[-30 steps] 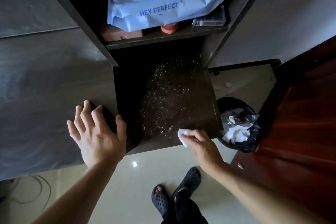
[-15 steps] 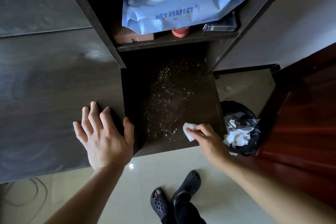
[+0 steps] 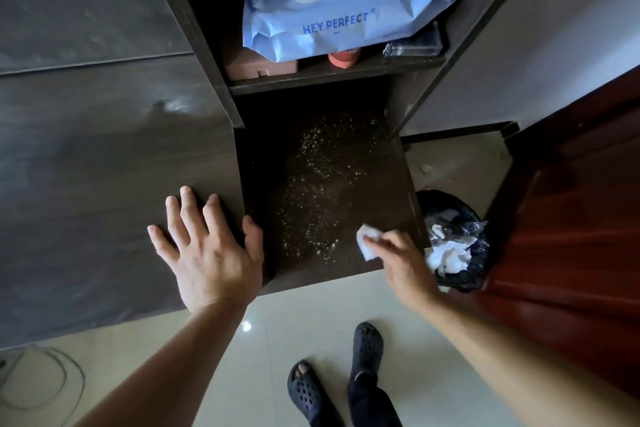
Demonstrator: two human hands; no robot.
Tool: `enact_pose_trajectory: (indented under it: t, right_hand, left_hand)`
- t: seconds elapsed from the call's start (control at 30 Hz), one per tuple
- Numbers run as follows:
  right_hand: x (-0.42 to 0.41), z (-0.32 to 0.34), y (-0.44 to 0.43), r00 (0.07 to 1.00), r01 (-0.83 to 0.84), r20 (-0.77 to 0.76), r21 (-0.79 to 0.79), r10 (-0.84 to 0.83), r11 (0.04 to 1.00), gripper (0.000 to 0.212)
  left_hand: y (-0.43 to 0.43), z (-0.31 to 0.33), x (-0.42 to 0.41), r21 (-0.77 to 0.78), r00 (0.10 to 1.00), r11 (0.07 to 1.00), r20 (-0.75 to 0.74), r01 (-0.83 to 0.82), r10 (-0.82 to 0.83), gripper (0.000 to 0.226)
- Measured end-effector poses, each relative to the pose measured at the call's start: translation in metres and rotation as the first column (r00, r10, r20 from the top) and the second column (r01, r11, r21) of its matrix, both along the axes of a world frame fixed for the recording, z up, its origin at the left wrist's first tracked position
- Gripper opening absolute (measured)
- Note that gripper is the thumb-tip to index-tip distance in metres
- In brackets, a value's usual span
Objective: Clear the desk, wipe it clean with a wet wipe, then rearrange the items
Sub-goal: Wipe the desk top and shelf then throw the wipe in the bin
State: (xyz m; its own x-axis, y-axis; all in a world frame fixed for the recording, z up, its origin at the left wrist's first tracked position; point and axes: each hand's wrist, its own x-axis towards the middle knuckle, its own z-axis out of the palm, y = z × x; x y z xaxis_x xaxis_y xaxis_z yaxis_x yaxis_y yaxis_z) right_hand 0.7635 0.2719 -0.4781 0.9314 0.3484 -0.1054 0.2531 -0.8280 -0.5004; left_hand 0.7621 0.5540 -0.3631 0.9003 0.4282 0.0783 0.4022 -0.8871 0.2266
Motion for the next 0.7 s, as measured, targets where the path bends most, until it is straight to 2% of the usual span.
enact_pose_trajectory:
  t: [0.13, 0.2, 0.23, 0.3, 0.37, 0.47, 0.5, 0.63, 0.7]
  right_hand:
    - [0.076, 0.002, -0.011, 0.953, 0.3, 0.064, -0.11, -0.295, 0.947, 0.057]
    - [0.099, 0.007, 0.012, 0.905, 0.424, 0.023, -0.128, -0.425, 0.897, 0.052]
    - [0.098, 0.009, 0.026, 0.902, 0.426, -0.013, -0.126, -0.431, 0.896, 0.05]
    - [0.071, 0.013, 0.05, 0.948, 0.304, -0.067, -0.104, -0.312, 0.947, 0.051]
    - [0.027, 0.014, 0.055, 0.995, 0.082, -0.055, -0.081, -0.087, 0.993, 0.06]
    - [0.017, 0.014, 0.024, 0.994, -0.107, -0.022, -0.122, 0.105, 0.987, 0.07]
    - [0.037, 0.015, 0.017, 0.995, -0.1, -0.007, -0.152, 0.101, 0.983, 0.069]
    - [0.142, 0.018, 0.026, 0.994, 0.108, 0.033, -0.369, -0.102, 0.923, 0.058]
    - [0.154, 0.022, 0.041, 0.993, 0.113, 0.026, -0.389, -0.112, 0.914, 0.056]
  left_hand:
    - [0.0, -0.002, 0.0, 0.014, 1.0, 1.0, -0.013, 0.009, -0.009, 0.056]
    - [0.001, -0.002, 0.0, 0.016, 1.0, 1.0, -0.016, 0.007, -0.007, 0.057]
    - [0.001, -0.002, 0.0, 0.012, 1.0, 1.0, -0.015, 0.006, -0.006, 0.057]
    - [0.001, -0.002, 0.0, 0.004, 1.0, 1.0, -0.011, 0.005, -0.005, 0.057]
    - [0.001, -0.001, 0.0, 0.005, 1.0, 1.0, -0.008, -0.003, 0.003, 0.057]
    - [0.0, 0.0, 0.0, 0.002, 1.0, 1.0, 0.007, -0.006, 0.006, 0.056]
    - [0.0, 0.0, 0.001, 0.001, 1.0, 1.0, 0.011, -0.009, 0.009, 0.055]
    - [0.0, 0.0, 0.001, -0.005, 1.0, 1.0, 0.011, -0.022, 0.022, 0.056]
    - [-0.001, 0.0, 0.001, -0.011, 0.999, 1.0, 0.028, -0.02, 0.02, 0.055]
